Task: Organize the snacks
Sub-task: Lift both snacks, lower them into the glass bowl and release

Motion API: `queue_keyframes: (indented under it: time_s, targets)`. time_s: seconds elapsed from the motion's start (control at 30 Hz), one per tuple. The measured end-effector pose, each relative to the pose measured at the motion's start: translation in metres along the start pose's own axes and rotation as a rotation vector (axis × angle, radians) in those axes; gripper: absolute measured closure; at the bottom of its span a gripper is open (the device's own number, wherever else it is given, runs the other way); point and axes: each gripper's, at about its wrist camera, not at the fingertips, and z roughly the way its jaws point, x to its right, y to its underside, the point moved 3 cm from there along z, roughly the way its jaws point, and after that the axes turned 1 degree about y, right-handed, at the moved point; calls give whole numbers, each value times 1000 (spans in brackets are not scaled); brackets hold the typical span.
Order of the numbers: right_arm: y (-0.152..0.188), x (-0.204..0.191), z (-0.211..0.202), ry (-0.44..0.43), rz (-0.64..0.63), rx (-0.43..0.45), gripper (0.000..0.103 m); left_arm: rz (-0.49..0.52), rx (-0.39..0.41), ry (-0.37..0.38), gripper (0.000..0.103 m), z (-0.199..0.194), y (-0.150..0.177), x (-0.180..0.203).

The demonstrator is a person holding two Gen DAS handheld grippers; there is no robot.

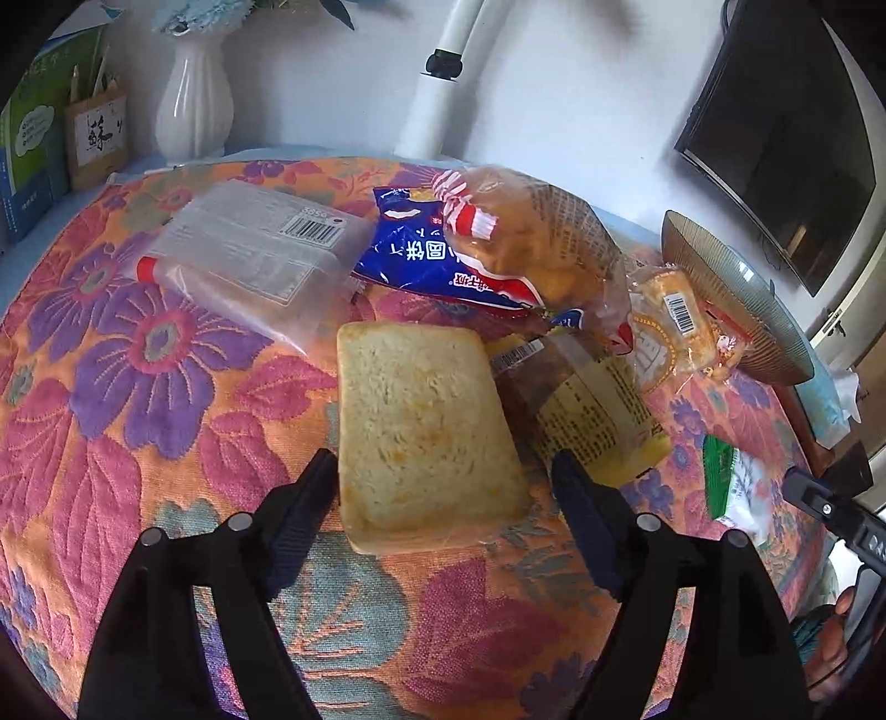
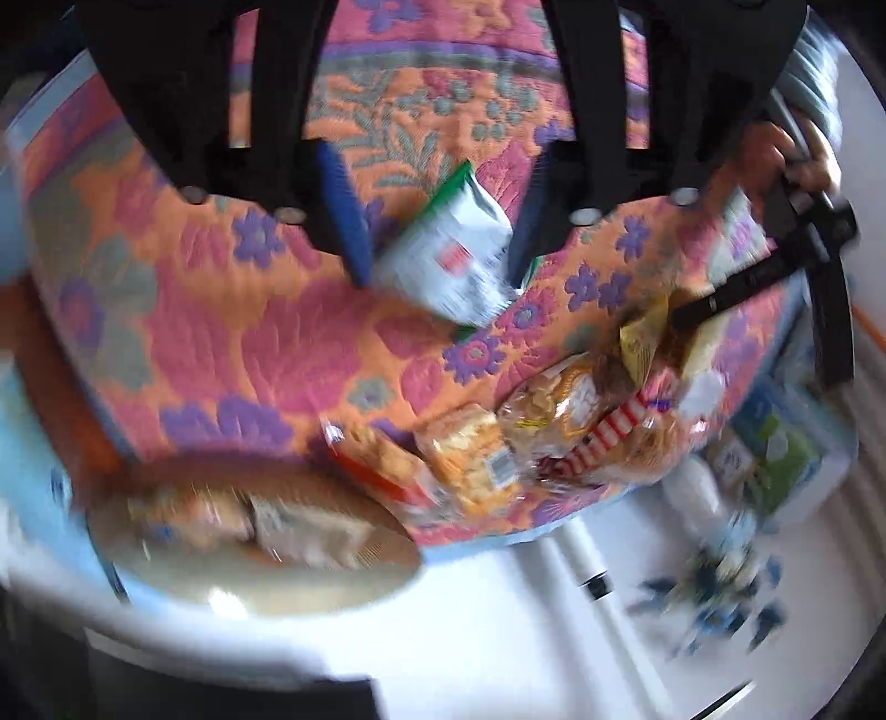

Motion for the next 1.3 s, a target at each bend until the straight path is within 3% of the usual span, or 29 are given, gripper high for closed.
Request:
queue_keyframes:
  time_s: [0.1, 0.17, 0.3, 0.47, 0.63, 0.67, 0.7, 0.73, 0.77, 0.83, 1.07, 1.3]
  targets:
    - [-2, -18, 2, 31, -179, 15, 33, -14, 2, 0, 24, 0, -1, -3]
    - [0, -22, 12, 10, -259, -33, 25, -19, 6, -17, 24, 0, -2, -6]
    - [6, -19, 35, 52, -378, -107, 25, -20, 8, -14, 24, 0, -3, -7]
    - [4, -18, 49, 44, -388, -127, 23, -45, 21, -35, 24, -2, -4, -13]
    - [-1, -23, 64, 22, -334, -129, 23, -19, 2, -119, 24, 5, -7, -8]
    - [-3, -24, 65, 19, -325, -127, 25, -1, -4, -143, 24, 6, -6, -5]
    - [-3, -24, 65, 15, -319, -125, 29, 17, -6, -179, 31, 7, -6, -3]
    - [-3, -26, 64, 2, -317, -123, 44, 32, -2, -192, 48, 7, -5, 0]
    - [-2, -28, 60, -4, -323, -117, 51, 44, 2, -204, 49, 6, -5, 3]
    - [1, -32, 51, 11, -340, -106, 51, 40, 1, -210, 49, 2, -2, 3]
    - [-13, -21, -13, 4, -268, 48, 51, 28, 151, -127, 49, -62, -6, 30]
    - [-81, 25, -96, 76, -118, 285, 51, 158, 257, 41, 49, -100, -58, 129]
